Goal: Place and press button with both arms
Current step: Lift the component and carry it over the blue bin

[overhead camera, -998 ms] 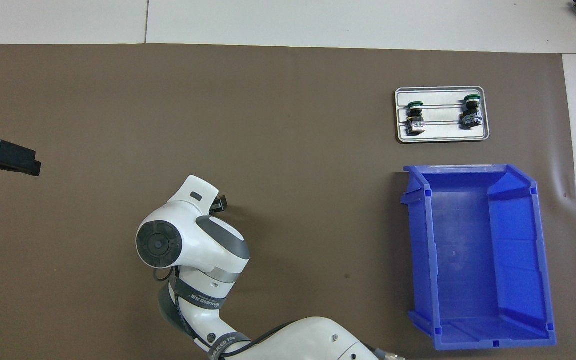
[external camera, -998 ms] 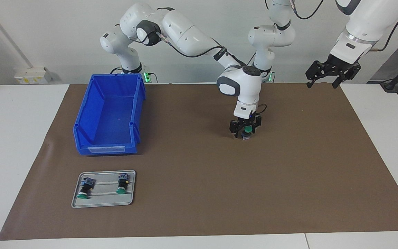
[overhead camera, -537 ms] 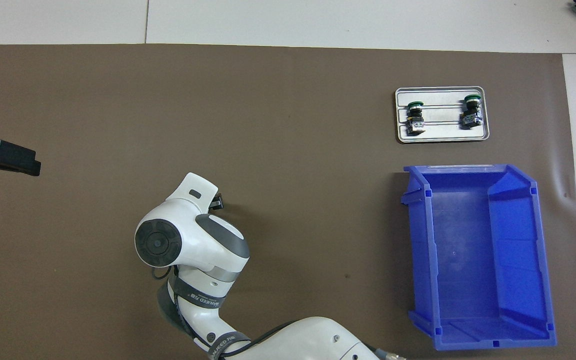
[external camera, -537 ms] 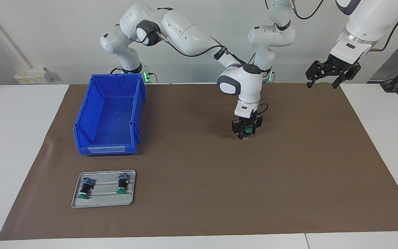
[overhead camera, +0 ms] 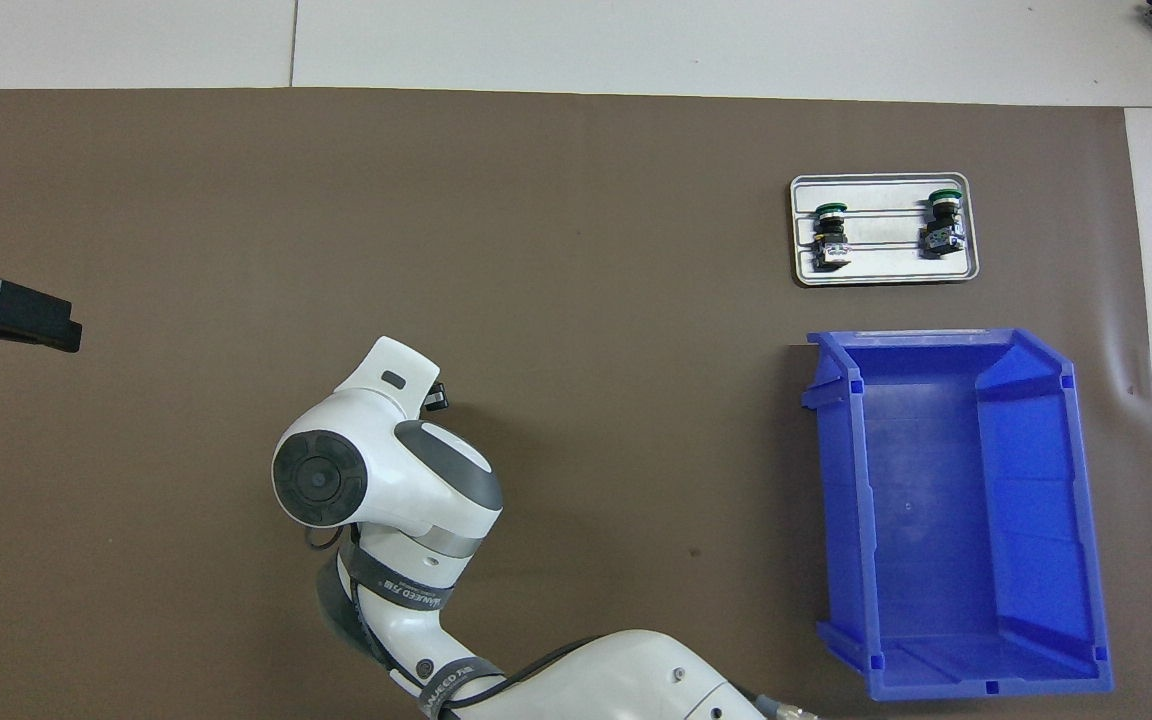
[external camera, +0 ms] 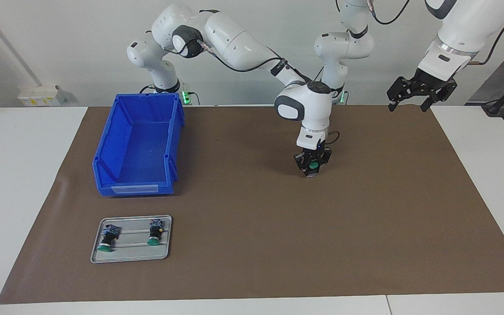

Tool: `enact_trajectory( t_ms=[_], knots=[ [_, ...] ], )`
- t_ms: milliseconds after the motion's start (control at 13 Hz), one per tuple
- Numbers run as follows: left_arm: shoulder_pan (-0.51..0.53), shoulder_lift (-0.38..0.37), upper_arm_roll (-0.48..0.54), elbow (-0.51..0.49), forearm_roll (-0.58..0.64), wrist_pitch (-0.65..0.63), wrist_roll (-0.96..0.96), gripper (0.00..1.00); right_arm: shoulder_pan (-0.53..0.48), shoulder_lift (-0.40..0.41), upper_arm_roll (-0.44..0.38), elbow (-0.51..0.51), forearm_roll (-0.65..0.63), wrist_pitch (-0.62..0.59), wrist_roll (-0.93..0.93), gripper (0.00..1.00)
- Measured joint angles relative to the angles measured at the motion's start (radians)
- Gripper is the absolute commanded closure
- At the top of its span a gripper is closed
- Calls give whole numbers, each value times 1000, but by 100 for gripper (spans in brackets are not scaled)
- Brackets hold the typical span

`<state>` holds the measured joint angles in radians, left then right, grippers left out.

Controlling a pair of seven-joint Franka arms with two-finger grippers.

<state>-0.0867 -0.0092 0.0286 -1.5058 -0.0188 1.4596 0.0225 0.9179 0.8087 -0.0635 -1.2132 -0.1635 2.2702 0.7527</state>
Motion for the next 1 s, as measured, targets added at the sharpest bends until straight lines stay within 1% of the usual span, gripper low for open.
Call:
enact_trajectory(
  t_ms=[153,307,384,460,614,767,844,998],
  knots=[
    [0,0,0,0,0,0,0,0,-14,-33,-3,15,0,-2,0,100],
    [0,0,0,0,0,0,0,0,-43,-101,-7,16,0,-31,0,100],
    [0,0,0,0,0,0,0,0,-74,-149,-11,8,0,-51,-1,100],
    [0,0,0,0,0,0,0,0,-116,-205,-12,-15,0,-66,-20,100],
    [0,0,0,0,0,0,0,0,-219,-341,-12,-110,1,-85,-88,100],
    [0,0,0,0,0,0,0,0,-307,-444,-12,-194,1,-120,-130,100],
    [0,0,0,0,0,0,0,0,-349,-477,-11,-217,5,-145,-165,100],
    [0,0,0,0,0,0,0,0,-447,-524,-11,-241,66,-197,-296,100]
  ],
)
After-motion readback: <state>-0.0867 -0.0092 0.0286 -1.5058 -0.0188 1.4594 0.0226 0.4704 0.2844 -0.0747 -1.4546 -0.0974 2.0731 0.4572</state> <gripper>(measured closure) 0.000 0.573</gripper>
